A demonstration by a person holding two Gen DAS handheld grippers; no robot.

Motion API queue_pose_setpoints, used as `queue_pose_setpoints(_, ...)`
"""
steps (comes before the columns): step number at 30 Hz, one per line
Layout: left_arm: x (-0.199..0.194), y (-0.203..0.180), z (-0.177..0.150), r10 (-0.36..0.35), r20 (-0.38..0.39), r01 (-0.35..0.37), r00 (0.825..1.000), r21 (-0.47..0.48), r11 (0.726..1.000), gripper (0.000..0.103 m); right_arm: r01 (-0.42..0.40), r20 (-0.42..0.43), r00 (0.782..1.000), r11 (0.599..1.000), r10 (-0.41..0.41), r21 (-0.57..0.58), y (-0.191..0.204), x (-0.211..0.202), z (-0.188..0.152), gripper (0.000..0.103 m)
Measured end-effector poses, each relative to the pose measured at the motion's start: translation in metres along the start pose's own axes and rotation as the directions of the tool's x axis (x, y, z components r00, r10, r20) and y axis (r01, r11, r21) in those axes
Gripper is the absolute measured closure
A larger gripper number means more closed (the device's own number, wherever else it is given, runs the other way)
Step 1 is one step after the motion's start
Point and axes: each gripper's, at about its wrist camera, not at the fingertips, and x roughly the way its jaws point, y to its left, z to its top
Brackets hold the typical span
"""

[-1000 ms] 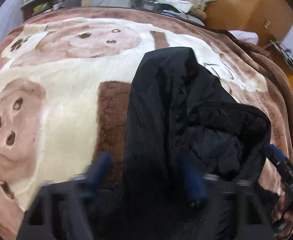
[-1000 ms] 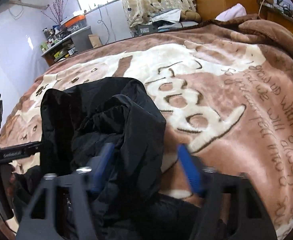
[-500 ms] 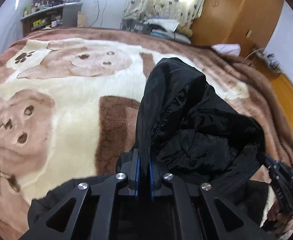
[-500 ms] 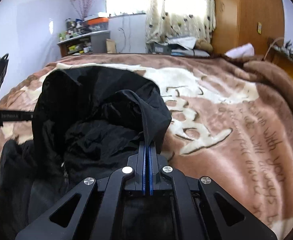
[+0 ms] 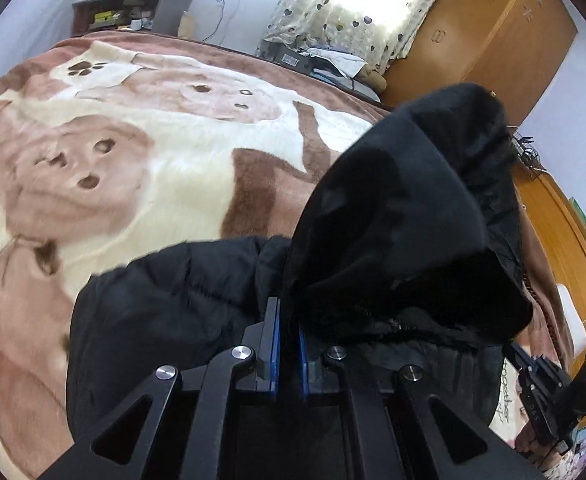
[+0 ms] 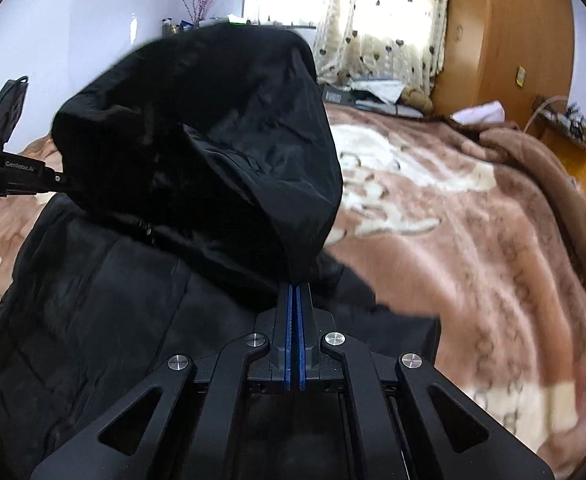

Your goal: Fold large clothes

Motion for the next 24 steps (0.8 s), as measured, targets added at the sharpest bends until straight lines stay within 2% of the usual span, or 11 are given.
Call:
queue_pose_setpoints(6, -0.02, 0.021, -0.018, 0.048, 0.017, -0.047, 0.999, -0.033, 0.998, 0.096, -0.006, -0.049, 0.999, 0.999, 0.008, 0.052, -0.009, -0.011, -0.023, 0.103)
queue_pose_setpoints(9, -0.021, 0.034, -0.024, 0.09, -0.013, -0.09, 0.996, -0.068, 0.994, 0.096, -0.02, -0.058, 0.998, 0.994, 0.027, 0.107, -0.019, -0.016, -0.023, 0.103)
queue_pose_setpoints(11, -0.022, 0.036, -0.023, 0.071, -0.021, -0.072, 0.997, -0.074, 0.995, 0.096, -0.016, -0.044, 0.999, 0.99, 0.023, 0.143, -0.028, -0.021, -0.017, 0.103)
queue_pose_setpoints(15, -0.028, 0.023, -0.005, 0.064, 0.01, -0.064, 0.998, -0.023, 0.998, 0.093, -0.023, -0.036, 0.999, 0.98, 0.031, 0.198, -0.045, -0.022, -0.001, 0.103)
queue_pose_setpoints(16, -0.027, 0.019, 0.003, 0.071, 0.011, -0.071, 0.997, -0.009, 0.997, 0.089, -0.033, -0.037, 0.998, 0.977, 0.042, 0.21, -0.048, -0.021, 0.003, 0.103)
queue_pose_setpoints(17, -0.025, 0.015, 0.011, 0.072, 0.013, -0.073, 0.997, 0.008, 0.997, 0.072, -0.043, -0.032, 0.998, 0.972, 0.052, 0.232, -0.054, -0.019, 0.009, 0.103)
queue_pose_setpoints(18, -0.022, 0.011, 0.02, 0.067, 0.008, -0.067, 0.998, 0.021, 0.998, 0.045, -0.04, -0.029, 0.998, 0.967, 0.049, 0.25, -0.058, -0.018, 0.013, 0.098)
queue_pose_setpoints(20, -0.013, 0.004, 0.04, 0.045, -0.013, -0.044, 0.999, 0.042, 0.998, 0.02, -0.074, -0.03, 0.996, 0.951, 0.087, 0.299, -0.071, -0.007, 0.026, 0.088)
queue_pose_setpoints(22, -0.004, -0.002, 0.062, 0.031, -0.001, -0.031, 1.0, 0.048, 0.998, 0.02, -0.082, -0.029, 0.995, 0.936, 0.098, 0.342, -0.081, 0.002, 0.034, 0.081)
queue_pose_setpoints(24, 0.009, -0.007, 0.08, 0.035, -0.014, -0.034, 0.999, 0.052, 0.998, 0.02, -0.094, -0.041, 0.992, 0.915, 0.12, 0.393, -0.094, 0.02, 0.046, 0.066)
